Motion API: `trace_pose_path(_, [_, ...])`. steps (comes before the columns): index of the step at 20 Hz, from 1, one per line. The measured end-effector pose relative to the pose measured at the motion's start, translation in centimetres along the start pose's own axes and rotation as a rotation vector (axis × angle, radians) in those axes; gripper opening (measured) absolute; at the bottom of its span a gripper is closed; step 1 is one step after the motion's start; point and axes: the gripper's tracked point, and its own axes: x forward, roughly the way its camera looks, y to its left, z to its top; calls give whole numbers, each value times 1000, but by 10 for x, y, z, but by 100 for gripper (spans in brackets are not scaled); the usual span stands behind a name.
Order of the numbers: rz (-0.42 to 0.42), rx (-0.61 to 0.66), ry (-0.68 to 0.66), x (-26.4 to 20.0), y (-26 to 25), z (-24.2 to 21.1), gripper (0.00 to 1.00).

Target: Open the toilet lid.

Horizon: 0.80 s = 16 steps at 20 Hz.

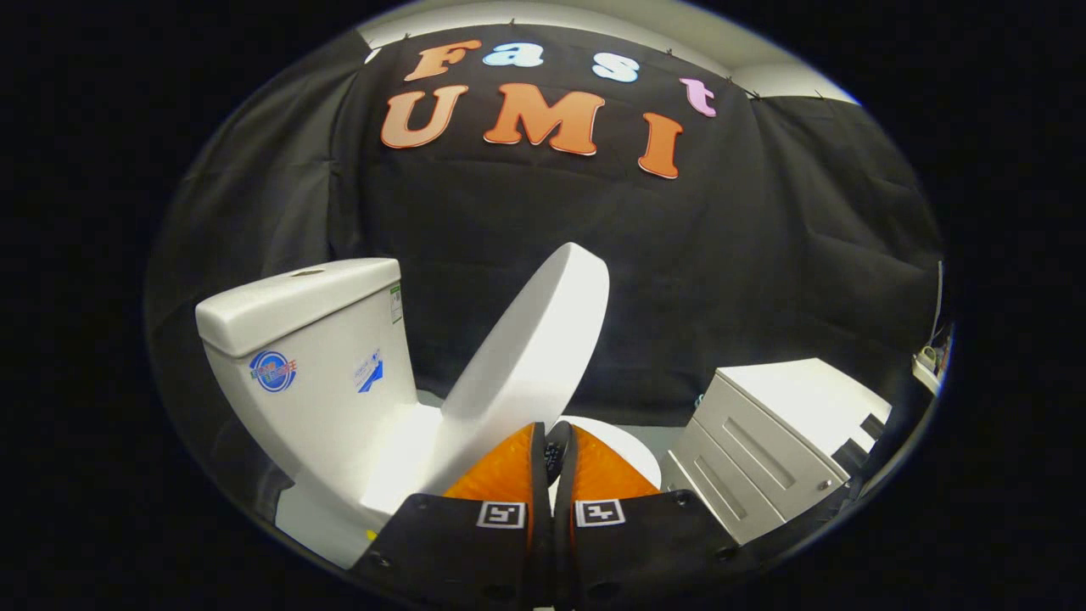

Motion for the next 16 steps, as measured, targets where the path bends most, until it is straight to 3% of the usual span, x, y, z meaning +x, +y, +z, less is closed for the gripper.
trace_pose_path(16, [-33, -286, -24, -21, 136, 44, 8])
